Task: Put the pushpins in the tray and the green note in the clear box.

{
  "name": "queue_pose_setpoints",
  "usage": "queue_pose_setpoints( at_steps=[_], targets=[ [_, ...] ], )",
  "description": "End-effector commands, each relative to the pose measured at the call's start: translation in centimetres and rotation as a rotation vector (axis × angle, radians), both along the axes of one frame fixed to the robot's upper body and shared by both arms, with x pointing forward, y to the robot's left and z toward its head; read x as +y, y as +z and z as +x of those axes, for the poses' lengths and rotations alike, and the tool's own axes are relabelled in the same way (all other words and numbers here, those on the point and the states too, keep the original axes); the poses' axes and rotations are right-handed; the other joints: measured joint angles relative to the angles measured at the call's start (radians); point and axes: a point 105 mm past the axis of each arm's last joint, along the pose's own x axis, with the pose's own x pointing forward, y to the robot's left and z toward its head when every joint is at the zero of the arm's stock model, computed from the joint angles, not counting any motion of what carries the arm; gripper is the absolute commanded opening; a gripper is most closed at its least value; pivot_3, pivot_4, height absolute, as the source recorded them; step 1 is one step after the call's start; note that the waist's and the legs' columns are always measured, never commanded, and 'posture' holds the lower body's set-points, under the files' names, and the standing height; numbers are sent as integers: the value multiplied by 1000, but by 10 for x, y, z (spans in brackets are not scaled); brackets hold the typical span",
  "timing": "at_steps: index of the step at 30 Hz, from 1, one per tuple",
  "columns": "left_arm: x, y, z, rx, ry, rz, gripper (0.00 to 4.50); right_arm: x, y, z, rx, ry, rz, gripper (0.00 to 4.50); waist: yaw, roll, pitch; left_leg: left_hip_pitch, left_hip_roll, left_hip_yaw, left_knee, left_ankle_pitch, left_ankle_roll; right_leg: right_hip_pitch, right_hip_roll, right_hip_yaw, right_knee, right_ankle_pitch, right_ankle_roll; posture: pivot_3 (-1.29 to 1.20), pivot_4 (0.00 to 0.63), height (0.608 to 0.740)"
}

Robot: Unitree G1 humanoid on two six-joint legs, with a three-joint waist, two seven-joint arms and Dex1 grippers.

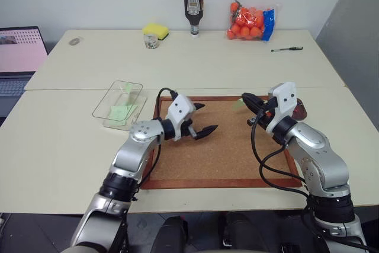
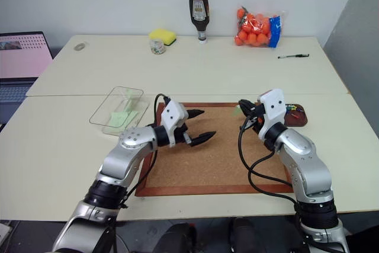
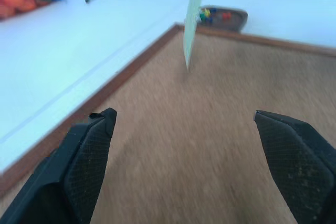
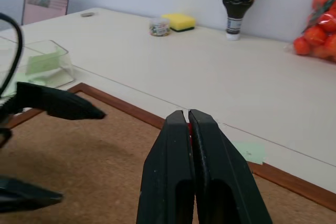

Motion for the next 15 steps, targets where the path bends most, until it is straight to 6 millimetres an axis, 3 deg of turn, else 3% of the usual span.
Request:
queue_pose_setpoints(
  at_steps=[1,6,14,15],
  targets=[
    [-19,8,1,-44,-45,-17,4390,12,18,-10,-33,66,19,0,0,0,0,0,0,0,0,0,0,0,0,0,0,2,-3,0,150,740],
    [-34,8,9,-66,-46,-20,4390,20,19,-15,-14,99,34,0,0,0,0,-4,0,-1,0,0,0,-3,0,-1,-1,2,-4,0,150,740],
    [-38,10,24,-69,-33,-26,4390,25,18,-19,1,120,43,0,-1,0,0,-4,0,-2,1,0,0,-3,0,-3,0,2,-3,0,150,740],
    [-37,11,26,-65,-32,-33,4219,25,18,-19,2,121,43,0,-1,0,0,-5,0,-2,1,0,0,-3,0,-3,0,2,-3,0,150,740]
  ],
)
